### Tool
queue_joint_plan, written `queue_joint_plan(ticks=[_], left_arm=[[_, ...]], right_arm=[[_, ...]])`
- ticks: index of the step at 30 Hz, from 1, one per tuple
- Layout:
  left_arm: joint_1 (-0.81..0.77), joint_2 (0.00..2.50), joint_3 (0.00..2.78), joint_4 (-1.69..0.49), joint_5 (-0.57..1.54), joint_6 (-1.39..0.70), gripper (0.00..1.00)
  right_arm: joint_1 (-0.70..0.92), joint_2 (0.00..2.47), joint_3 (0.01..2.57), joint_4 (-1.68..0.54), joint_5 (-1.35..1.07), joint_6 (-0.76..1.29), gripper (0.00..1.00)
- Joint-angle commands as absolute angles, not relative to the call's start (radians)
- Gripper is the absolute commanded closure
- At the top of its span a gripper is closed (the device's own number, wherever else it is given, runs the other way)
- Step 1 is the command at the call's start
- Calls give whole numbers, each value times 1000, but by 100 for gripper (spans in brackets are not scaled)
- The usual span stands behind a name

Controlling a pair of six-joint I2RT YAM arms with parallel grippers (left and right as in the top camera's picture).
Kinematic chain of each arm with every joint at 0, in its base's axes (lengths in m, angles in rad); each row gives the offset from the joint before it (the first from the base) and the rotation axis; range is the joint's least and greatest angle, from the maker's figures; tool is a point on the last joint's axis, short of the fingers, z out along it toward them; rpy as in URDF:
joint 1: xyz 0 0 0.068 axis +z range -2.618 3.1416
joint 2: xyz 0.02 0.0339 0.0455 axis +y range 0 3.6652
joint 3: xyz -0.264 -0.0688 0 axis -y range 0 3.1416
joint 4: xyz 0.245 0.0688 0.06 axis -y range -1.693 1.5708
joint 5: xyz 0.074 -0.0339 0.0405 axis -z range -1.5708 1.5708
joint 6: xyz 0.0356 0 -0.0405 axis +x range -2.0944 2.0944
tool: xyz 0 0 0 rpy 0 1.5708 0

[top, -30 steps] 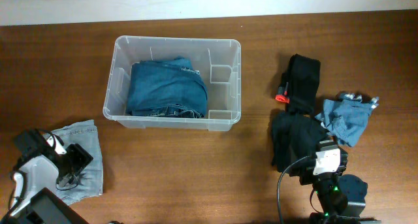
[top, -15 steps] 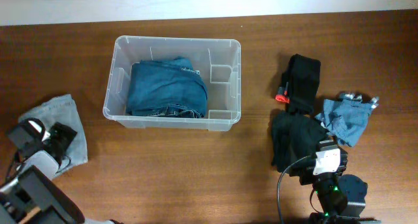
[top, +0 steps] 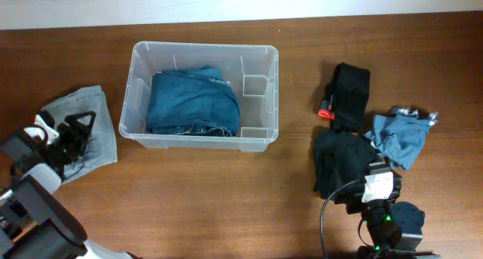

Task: Pack container
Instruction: 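Grasp the folded light-blue jeans with the left gripper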

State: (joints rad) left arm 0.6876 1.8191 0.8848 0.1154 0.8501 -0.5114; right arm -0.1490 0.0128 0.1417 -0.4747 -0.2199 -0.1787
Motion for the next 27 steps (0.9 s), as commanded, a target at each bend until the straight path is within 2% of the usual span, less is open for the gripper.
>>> queue_joint_plan(ticks=[1, 4, 6, 7, 8, 9, 12, 17, 20, 23, 27], left_arm=[[680, 1717, 975, -24, 959, -469, 26], [680, 1630, 1051, -285, 709, -324, 25], [680, 1572, 1115, -498, 371, -173, 14], [683, 1562, 1124, -543, 260, -128, 5], [693, 1560, 1125, -574, 170, -86, 1], [705, 1563, 1125, -590, 135, -57, 1], [798, 1612, 1125, -622, 155, -28, 1], [953, 1747, 1125, -610, 345, 87, 1], [963, 1820, 1125, -572, 460, 159, 1], [962, 1925, 1125, -541, 484, 163, 1], [962, 2035, 1125, -489, 631, 182, 1]], right_arm=[[-149, 6, 135, -478, -225, -176, 1], [-149, 6, 135, -478, -225, -176, 2], [-149, 6, 135, -478, -225, -176, 2], [-149, 6, 135, -478, -225, -176, 2], [-149, 6, 135, -478, -225, -176, 2], [-149, 6, 135, -478, -225, -176, 2], [-149, 6, 135, -478, -225, -176, 2], [-149, 6, 135, -478, -225, -176, 2], [-149, 6, 135, -478, -225, -176, 2], [-149, 6, 135, -478, -225, -176, 2], [-149, 6, 135, -478, -225, -176, 2]])
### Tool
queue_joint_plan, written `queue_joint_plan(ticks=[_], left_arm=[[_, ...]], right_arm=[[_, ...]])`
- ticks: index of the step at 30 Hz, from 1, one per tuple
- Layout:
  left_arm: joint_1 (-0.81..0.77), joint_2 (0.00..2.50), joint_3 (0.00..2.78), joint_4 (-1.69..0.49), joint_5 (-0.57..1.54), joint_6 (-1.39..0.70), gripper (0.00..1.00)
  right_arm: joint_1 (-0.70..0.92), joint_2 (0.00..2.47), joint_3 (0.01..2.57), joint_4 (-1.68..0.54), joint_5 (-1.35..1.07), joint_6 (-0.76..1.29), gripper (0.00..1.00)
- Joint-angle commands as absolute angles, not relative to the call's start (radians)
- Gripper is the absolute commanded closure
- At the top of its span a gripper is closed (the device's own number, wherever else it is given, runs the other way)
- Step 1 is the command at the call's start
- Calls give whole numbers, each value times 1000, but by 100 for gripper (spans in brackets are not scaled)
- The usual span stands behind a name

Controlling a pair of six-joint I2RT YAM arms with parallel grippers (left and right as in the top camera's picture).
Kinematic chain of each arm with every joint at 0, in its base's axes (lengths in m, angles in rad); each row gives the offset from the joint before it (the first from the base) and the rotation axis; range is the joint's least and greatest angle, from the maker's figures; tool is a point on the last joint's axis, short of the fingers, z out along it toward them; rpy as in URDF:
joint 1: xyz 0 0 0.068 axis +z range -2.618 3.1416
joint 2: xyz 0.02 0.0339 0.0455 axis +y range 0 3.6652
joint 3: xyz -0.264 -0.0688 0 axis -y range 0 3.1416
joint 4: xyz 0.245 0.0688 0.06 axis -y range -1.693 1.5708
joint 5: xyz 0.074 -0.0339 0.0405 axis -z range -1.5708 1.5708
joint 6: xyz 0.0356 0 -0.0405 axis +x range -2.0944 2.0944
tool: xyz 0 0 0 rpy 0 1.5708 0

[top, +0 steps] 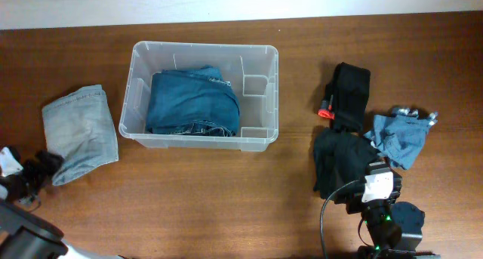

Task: Pack container
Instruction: 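Grasp the folded light-blue jeans with the left gripper, then carry the light-blue jeans into the box on top of dark jeans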

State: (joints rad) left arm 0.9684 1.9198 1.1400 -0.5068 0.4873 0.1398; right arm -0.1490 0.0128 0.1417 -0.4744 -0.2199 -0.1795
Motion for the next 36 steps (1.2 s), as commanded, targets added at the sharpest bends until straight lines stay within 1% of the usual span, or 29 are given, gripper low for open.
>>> queue_joint_plan(ticks=[1, 7, 13, 16, 19, 20, 21, 23, 24, 25, 26, 28, 29, 31, 33, 36], left_arm=[[962, 2057, 1125, -471, 670, 182, 1], [962, 2129, 1125, -403, 842, 181, 1], [962, 2132, 1125, -412, 909, 181, 9], [962, 2132, 1125, -433, 981, 181, 29], [962, 2132, 1125, -440, 980, 181, 52], [962, 2132, 1125, -441, 980, 181, 61], [963, 2132, 1125, -442, 980, 176, 65], [963, 2131, 1125, -447, 981, 149, 67], [963, 2130, 1129, -460, 981, 147, 73], [963, 2126, 1133, -475, 981, 147, 75], [963, 2118, 1146, -509, 981, 147, 80], [963, 2094, 1174, -566, 981, 148, 83], [963, 2063, 1197, -606, 981, 148, 89], [963, 2008, 1228, -652, 981, 148, 91], [963, 1925, 1267, -700, 981, 146, 96], [962, 1751, 1346, -761, 965, 109, 97]], right_arm=[[-149, 6, 135, -478, -225, -176, 2], [-149, 6, 135, -478, -225, -176, 2], [-149, 6, 135, -478, -225, -176, 2], [-149, 6, 135, -478, -225, -176, 2], [-149, 6, 135, -478, -225, -176, 2], [-149, 6, 135, -478, -225, -176, 2], [-149, 6, 135, -478, -225, -176, 2], [-149, 6, 135, -478, -225, -176, 2], [-149, 6, 135, -478, -225, -176, 2], [-149, 6, 135, -478, -225, -176, 1], [-149, 6, 135, -478, -225, -176, 2], [-149, 6, 135, -478, -225, -176, 2], [-149, 6, 135, -478, -225, -176, 2], [-149, 6, 135, -478, -225, -176, 2], [-149, 6, 135, -478, -225, -176, 2], [-149, 6, 135, -478, -225, -176, 2]])
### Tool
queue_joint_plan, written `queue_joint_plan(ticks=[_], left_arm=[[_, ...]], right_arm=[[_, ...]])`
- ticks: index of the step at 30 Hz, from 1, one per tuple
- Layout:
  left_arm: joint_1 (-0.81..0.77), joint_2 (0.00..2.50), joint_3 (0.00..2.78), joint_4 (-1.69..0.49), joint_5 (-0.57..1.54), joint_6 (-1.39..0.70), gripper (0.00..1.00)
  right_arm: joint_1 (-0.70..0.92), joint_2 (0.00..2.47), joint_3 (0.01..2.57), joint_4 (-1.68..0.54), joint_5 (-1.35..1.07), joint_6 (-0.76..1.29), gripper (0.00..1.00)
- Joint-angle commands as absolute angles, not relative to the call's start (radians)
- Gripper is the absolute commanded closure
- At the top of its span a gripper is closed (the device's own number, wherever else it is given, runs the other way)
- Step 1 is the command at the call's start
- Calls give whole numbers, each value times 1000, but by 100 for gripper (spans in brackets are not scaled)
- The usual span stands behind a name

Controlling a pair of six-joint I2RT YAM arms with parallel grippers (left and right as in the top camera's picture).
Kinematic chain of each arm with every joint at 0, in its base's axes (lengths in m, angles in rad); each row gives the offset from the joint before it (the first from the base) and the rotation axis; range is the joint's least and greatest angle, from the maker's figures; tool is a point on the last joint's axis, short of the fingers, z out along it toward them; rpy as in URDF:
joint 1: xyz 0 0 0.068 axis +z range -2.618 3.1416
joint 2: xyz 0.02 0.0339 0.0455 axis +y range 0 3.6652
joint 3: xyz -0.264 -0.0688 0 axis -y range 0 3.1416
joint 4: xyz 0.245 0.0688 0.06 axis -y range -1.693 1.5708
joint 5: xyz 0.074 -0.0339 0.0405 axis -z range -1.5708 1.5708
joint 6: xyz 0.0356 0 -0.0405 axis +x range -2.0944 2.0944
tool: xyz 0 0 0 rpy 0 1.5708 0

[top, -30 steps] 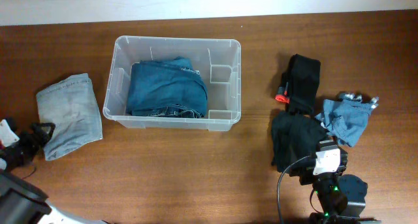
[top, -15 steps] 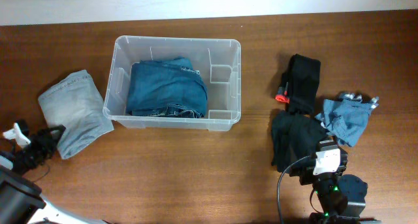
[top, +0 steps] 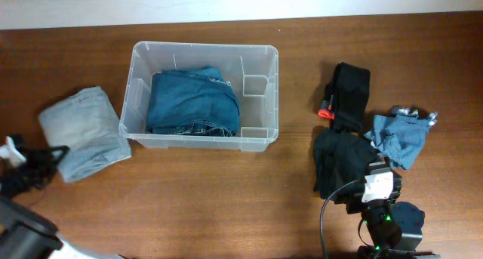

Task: Pack container
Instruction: 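Carry the light-blue jeans into the box on top of dark jeans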

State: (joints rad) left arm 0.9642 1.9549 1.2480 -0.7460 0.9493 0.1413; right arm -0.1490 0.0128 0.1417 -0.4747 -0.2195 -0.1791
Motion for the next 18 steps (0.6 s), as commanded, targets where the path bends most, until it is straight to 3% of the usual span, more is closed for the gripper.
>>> queue_joint_plan(ticks=[1, 10, 18], left_arm=[[962, 1705, 1359, -761, 960, 94, 99], [820, 1320, 1419, -726, 912, -34, 99], [379, 1254, 1419, -499, 881, -192, 100]], right_arm=[[-149, 6, 135, -478, -225, -176, 2], [-149, 6, 135, -478, -225, -176, 2], [-149, 6, 135, -478, -225, -176, 2]])
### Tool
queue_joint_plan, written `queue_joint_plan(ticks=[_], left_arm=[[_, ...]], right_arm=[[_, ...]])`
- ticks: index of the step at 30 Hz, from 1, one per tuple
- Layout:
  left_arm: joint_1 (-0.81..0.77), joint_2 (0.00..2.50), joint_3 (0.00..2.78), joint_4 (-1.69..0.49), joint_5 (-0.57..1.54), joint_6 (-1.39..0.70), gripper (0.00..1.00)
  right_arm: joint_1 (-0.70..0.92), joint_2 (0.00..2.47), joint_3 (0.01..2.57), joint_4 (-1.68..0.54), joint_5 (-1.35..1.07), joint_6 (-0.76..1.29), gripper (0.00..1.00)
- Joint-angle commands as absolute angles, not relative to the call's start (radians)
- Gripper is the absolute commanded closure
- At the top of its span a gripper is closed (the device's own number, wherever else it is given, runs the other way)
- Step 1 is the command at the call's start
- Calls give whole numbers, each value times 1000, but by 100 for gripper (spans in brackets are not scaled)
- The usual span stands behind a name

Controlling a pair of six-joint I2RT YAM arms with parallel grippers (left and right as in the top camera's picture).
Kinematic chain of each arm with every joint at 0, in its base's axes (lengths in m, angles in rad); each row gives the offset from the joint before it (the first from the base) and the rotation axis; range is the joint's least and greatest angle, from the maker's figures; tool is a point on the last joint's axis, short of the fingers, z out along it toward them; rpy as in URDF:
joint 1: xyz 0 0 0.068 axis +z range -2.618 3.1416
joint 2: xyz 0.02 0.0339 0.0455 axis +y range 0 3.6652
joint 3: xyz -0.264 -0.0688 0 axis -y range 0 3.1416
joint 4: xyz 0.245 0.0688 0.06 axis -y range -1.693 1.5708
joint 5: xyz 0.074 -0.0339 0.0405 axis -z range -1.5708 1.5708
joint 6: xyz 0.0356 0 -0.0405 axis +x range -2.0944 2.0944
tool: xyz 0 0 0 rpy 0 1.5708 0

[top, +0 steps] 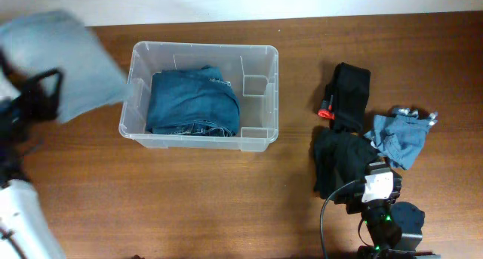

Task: Pack container
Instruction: 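Carry the light-blue jeans into the box on top of dark jeans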

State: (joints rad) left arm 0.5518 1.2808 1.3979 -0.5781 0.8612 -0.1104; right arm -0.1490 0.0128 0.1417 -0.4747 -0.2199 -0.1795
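Observation:
A clear plastic container stands mid-table with folded blue jeans in its left half. A folded grey garment hangs raised and blurred at the upper left, its right edge by the container's left rim. My left gripper is shut on the garment's lower left part. My right gripper rests at the lower right over a black cloth; its fingers are too small to read.
Right of the container lie a black garment with a red tag and a light blue denim piece. The right arm's base sits at the front edge. The white wall borders the table's far side.
The grey garment lay on the table left of the container with my left gripper at its left edge. Now it is lifted off the table, higher and farther back.
My left gripper was first over the flat grey garment. Then it was at the garment's lower left corner near the table edge. Later the garment was bunched closer to the container, gripper at its left. Now it is held aloft. The right arm stayed still.

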Motion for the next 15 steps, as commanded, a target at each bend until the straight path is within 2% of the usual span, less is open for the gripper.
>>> queue_joint_plan(ticks=[1, 9, 12, 15], left_arm=[[315, 1261, 1419, -472, 855, -195, 100], [-144, 1467, 1419, -258, 645, -279, 100], [-222, 1589, 1419, -193, 620, -349, 100], [-236, 1703, 1419, -229, 612, -381, 100]], right_arm=[[-149, 6, 135, -478, -225, -176, 2], [-149, 6, 135, -478, -225, -176, 1], [-149, 6, 135, -478, -225, -176, 2], [-149, 6, 135, -478, -225, -176, 2]])
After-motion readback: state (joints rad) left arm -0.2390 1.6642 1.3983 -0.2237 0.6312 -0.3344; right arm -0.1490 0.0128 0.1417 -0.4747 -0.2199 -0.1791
